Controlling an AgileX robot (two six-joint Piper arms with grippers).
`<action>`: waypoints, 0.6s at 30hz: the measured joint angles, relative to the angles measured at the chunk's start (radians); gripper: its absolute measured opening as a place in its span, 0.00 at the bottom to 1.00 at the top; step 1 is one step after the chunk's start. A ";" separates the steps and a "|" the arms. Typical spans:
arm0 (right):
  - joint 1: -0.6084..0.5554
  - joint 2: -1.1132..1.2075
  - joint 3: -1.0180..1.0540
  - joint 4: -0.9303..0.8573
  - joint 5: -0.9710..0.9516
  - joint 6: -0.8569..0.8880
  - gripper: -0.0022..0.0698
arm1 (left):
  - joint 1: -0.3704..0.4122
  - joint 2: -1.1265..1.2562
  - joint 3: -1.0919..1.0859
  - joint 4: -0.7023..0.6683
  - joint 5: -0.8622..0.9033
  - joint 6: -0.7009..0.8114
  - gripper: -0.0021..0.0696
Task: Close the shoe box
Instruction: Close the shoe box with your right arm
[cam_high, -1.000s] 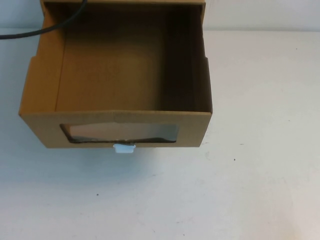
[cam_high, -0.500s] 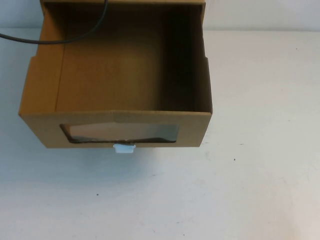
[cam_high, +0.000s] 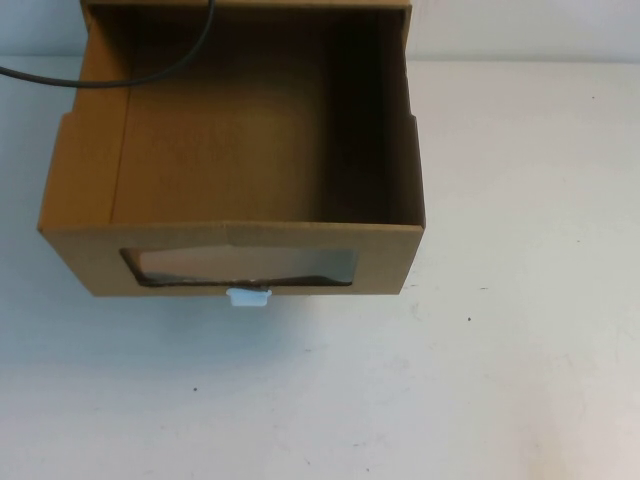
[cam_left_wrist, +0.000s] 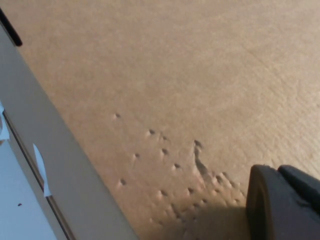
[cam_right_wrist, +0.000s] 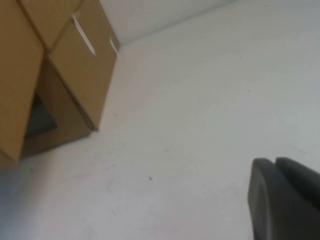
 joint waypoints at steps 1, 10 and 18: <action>0.000 0.000 0.000 0.054 -0.016 -0.003 0.01 | 0.000 0.000 0.000 0.000 0.000 0.000 0.02; 0.000 0.000 0.000 0.392 -0.136 -0.020 0.01 | 0.000 0.000 0.000 0.004 0.000 0.000 0.02; 0.000 0.019 -0.087 0.424 0.039 -0.034 0.01 | 0.000 0.000 0.000 0.004 -0.004 0.000 0.02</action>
